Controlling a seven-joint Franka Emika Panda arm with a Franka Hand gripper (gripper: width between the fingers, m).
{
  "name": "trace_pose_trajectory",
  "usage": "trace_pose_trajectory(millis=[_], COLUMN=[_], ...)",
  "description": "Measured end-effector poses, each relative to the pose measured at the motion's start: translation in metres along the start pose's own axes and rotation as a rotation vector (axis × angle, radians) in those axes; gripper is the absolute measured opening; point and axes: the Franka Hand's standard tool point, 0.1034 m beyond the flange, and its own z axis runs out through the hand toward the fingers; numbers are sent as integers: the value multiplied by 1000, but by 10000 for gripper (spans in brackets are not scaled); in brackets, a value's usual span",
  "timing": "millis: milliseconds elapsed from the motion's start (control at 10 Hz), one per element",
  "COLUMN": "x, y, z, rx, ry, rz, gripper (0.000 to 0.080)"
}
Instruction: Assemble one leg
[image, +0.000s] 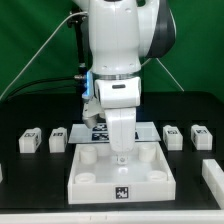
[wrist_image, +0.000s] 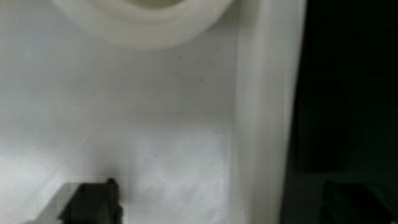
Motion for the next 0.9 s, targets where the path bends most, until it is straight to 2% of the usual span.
trace_pose_trajectory(millis=[100,200,300,400,500,900], x=[0,0,-1,-1,-1,-1], y=[0,0,0,0,0,0], z=[0,0,0,0,0,0], rx=[0,0,1,1,1,1], ry=[0,0,0,0,0,0], rz=[1,1,2,2,2,3], gripper=[549,348,212,212,56,57])
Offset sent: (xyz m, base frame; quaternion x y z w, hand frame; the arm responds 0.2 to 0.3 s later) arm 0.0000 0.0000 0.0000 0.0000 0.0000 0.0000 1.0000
